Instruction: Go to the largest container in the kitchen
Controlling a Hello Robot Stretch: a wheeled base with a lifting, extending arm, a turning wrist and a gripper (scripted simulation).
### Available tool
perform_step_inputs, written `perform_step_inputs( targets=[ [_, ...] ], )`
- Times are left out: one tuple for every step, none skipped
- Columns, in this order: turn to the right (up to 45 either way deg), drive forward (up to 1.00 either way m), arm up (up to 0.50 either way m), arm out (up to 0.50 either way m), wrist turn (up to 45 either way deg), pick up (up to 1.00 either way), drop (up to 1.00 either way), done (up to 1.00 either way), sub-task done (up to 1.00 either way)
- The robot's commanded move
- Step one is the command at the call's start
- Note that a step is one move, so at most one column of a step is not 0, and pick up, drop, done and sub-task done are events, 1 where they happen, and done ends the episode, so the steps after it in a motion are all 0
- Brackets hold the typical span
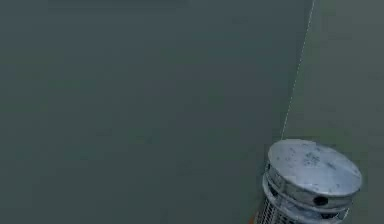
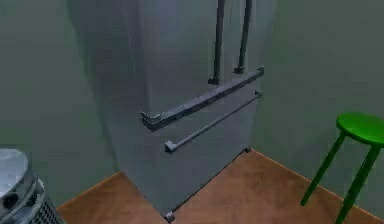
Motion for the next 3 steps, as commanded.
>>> perform_step_inputs(
  targets=[
    [-45.0, 0.0, 0.0, 0.0, 0.0, 0.0, 0.0, 0.0, 0.0],
    [-45.0, 0.0, 0.0, 0.0, 0.0, 0.0, 0.0, 0.0, 0.0],
    [-18.0, 0.0, 0.0, 0.0, 0.0, 0.0, 0.0, 0.0, 0.0]
  ],
)
